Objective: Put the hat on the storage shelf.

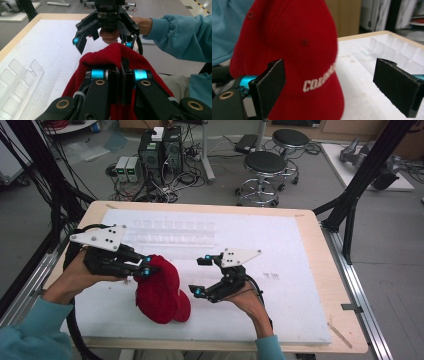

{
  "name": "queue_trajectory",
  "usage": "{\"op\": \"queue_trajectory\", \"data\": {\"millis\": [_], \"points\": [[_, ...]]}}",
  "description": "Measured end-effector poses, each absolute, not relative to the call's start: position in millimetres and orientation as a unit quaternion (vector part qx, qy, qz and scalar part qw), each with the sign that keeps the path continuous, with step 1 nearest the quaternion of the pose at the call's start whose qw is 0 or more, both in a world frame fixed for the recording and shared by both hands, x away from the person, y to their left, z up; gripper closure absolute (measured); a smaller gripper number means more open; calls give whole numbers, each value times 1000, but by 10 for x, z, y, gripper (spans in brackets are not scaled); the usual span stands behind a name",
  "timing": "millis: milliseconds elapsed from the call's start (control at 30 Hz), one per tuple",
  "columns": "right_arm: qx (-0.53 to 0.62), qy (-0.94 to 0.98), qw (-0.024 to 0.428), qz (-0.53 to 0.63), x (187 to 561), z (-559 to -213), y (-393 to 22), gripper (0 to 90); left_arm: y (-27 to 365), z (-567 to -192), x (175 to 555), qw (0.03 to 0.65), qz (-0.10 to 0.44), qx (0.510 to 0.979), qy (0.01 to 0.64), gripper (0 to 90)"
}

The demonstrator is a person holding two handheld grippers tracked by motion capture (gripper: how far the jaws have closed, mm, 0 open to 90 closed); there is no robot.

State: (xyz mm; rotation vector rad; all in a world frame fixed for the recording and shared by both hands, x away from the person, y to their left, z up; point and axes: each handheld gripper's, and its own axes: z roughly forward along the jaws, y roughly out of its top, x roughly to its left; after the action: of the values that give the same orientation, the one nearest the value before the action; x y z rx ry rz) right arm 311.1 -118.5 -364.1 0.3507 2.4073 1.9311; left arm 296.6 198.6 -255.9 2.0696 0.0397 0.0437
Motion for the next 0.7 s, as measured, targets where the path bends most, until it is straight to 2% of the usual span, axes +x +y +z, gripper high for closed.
{"op": "queue_trajectory", "data": {"millis": [267,700], "points": [[83,786,-1,612,3157,-3583,-931,99,1918,-2576,2957,505,15,863,10,872],[76,792,-20,605,3135,-3609,-815,100,1816,-2584,2960,506,13,862,3,872]]}}
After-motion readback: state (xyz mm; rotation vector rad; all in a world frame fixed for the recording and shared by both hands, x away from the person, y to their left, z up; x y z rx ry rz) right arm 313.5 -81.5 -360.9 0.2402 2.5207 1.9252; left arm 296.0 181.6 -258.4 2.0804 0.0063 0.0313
